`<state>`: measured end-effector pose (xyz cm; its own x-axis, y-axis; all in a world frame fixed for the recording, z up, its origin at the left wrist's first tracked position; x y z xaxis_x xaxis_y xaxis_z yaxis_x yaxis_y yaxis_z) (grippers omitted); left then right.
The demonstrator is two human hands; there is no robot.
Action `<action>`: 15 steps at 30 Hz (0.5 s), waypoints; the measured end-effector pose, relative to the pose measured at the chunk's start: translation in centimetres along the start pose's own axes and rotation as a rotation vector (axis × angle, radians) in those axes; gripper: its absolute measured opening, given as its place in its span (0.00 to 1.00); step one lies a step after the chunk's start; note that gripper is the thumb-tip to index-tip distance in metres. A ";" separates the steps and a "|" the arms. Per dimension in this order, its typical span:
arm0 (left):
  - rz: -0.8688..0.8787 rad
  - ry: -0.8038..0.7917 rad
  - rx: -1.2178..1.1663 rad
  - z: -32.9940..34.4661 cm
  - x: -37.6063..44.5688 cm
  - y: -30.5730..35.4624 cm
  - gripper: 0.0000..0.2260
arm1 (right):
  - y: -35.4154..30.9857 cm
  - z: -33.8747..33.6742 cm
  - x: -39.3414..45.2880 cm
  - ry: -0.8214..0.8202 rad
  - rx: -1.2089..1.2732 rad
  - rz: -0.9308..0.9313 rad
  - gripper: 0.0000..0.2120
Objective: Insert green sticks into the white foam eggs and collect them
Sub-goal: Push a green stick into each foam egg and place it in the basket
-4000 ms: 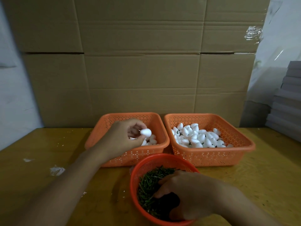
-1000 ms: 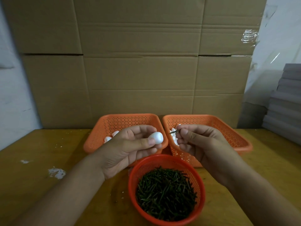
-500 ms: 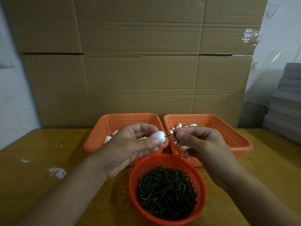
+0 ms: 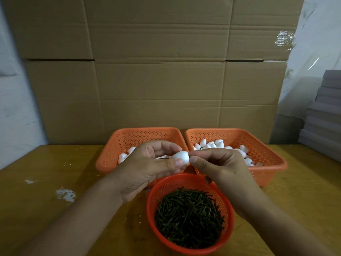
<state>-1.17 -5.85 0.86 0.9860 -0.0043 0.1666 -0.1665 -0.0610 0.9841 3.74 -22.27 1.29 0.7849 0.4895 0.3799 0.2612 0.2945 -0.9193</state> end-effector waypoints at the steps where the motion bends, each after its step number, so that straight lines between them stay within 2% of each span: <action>1: 0.000 -0.002 0.010 0.0 0.0 0.0 0.11 | -0.1 -0.1 0.1 0.007 -0.007 -0.009 0.04; 6: 0.011 0.000 0.121 0.0 -0.1 0.4 0.14 | -0.3 -0.3 0.3 0.019 -0.045 -0.001 0.07; 15: 0.019 0.024 0.198 -0.2 -0.2 0.2 0.13 | 0.5 -0.3 0.3 -0.009 -0.104 0.038 0.03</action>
<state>-1.39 -5.64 1.03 0.9819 0.0160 0.1890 -0.1787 -0.2559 0.9500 4.28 -22.22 0.89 0.7908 0.5059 0.3445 0.2884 0.1885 -0.9388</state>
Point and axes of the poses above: each hand's wrist, its own x-axis towards the middle knuckle, its own z-axis out of the palm, y = z × x, the point moved 5 cm from there along x, towards the middle knuckle, and after that the axes turned 11 degrees about x, right-handed, at the moved point
